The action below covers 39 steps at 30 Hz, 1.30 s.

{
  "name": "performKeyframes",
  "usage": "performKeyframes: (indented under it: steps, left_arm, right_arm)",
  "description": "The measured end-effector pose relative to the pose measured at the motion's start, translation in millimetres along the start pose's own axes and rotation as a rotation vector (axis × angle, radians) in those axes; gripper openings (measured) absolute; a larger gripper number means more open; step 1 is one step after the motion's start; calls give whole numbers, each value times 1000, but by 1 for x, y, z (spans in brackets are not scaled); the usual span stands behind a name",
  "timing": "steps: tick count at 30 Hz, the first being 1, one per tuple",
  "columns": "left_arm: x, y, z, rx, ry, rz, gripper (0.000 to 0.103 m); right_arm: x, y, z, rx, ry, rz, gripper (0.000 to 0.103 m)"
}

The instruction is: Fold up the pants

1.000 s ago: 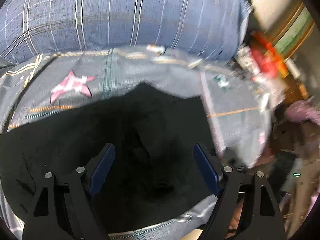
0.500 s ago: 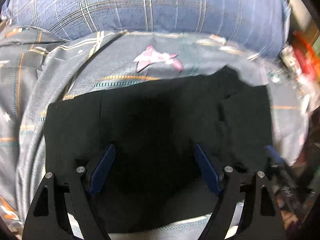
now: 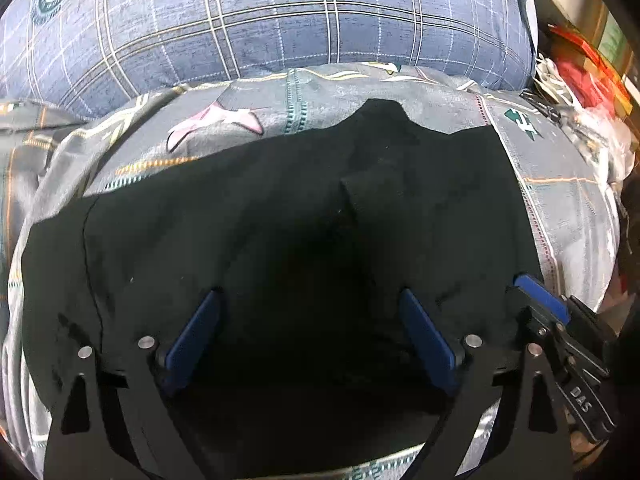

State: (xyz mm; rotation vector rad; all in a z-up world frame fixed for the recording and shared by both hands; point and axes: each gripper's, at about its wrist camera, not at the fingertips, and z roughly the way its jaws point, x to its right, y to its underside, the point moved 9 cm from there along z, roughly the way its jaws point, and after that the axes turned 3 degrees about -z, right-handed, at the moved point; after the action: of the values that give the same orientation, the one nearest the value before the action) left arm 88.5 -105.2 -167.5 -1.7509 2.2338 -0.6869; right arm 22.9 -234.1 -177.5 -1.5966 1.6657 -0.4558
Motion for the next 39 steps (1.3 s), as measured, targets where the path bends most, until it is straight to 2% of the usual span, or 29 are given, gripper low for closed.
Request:
performKeyframes:
  steps: [3, 6, 10, 13, 14, 15, 17, 19, 21, 24, 25, 26, 31, 34, 36, 39]
  left_arm:
    - [-15, -1, -16, 41, -7, -43, 93]
    - [-53, 8, -46, 161, -44, -135, 93]
    - [-137, 51, -94, 393, -194, -374, 93]
    - [-175, 90, -110, 503, -295, -463, 95]
    - [-186, 100, -111, 510, -332, -489, 95]
    - [-197, 104, -107, 483, -343, -545, 95]
    - [-207, 99, -97, 450, -250, -646, 95]
    - [-208, 93, -96, 465, -241, -659, 95]
    - [-200, 86, -86, 445, -217, -629, 95]
    - [-187, 82, -70, 386, -127, -594, 95]
    - [-183, 83, -68, 365, -112, -593, 95]
    - [-182, 83, -65, 348, -93, -603, 95]
    - [-192, 75, -58, 355, -50, -658, 95]
    - [-193, 72, -59, 372, -61, -662, 95]
    - [-193, 73, -54, 360, -51, -673, 95]
    - [-191, 74, -57, 366, -39, -661, 95]
  right_arm:
    - [-2, 0, 0, 8, 14, -25, 24]
    - [-3, 0, 1, 14, 16, -37, 27]
    - [-9, 1, 0, 33, 30, -83, 32]
    - [-14, 2, -1, 28, 68, -112, 32]
    - [-15, 1, -3, 20, 80, -107, 33]
    - [-18, -1, -6, 18, 82, -96, 34]
    - [-37, -9, -18, 66, 34, -111, 34]
    - [-74, -20, -25, 94, 7, -221, 35]
    - [-115, -28, -15, 47, -24, -322, 34]
    - [-171, -50, 9, -35, -128, -348, 40]
    - [-190, -60, 19, -60, -161, -352, 43]
    - [-208, -68, 32, -98, -187, -361, 53]
    - [-275, -81, 93, -321, -235, -386, 57]
    - [-297, -78, 127, -432, -154, -446, 58]
    - [-307, -76, 146, -499, -135, -456, 59]
    - [-308, -67, 170, -571, -52, -460, 59]
